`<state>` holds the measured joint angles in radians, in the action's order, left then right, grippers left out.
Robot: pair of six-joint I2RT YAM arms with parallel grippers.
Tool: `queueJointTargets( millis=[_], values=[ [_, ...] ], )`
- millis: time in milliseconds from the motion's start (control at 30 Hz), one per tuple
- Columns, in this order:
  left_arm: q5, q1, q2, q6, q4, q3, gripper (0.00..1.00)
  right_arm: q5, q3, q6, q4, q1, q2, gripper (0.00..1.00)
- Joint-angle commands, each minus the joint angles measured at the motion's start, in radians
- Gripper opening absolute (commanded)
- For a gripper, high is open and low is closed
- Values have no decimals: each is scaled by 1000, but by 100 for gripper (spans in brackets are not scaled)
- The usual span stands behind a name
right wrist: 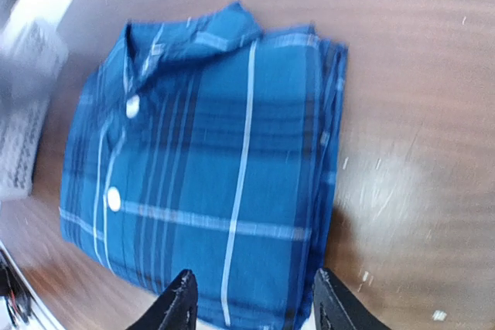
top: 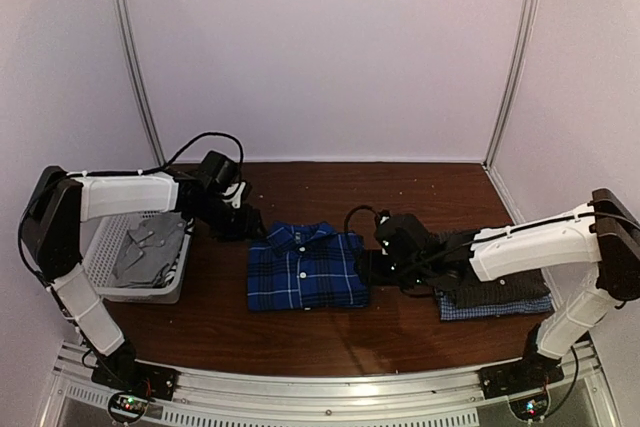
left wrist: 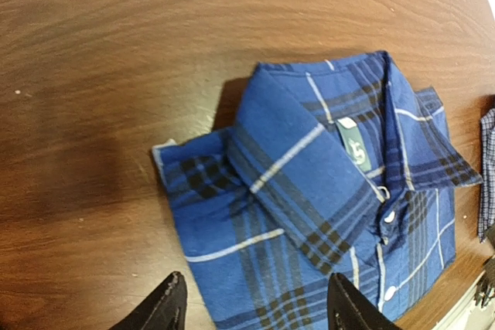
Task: Fold and stack the long sleeve shirts
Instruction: Smooth out the square-folded shirt at the center of the board.
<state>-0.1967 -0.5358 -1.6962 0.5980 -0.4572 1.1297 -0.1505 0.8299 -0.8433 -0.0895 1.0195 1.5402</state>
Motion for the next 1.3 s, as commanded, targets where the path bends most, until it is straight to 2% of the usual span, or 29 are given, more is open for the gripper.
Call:
queueJointTargets(
  millis=[0, 200, 367, 667, 867, 1133, 1267],
  values=[
    [19, 21, 3, -30, 20, -3, 62, 47, 90, 96, 11, -100, 57, 52],
    [15, 34, -47, -35, 38, 17, 59, 133, 251, 173, 34, -209, 219, 43],
    [16, 34, -90, -36, 47, 34, 57, 174, 354, 207, 15, -249, 330, 40],
    [16, 34, -162, -44, 64, 59, 50, 156, 471, 239, -34, -265, 449, 39],
    [8, 34, -178, -45, 72, 55, 45, 100, 489, 245, -56, -267, 485, 39],
    [-12, 34, -182, -41, 85, 54, 33, 95, 518, 258, -59, -268, 530, 40],
    [-26, 34, -181, -43, 85, 56, 20, 100, 528, 259, -62, -268, 528, 34]
  ],
)
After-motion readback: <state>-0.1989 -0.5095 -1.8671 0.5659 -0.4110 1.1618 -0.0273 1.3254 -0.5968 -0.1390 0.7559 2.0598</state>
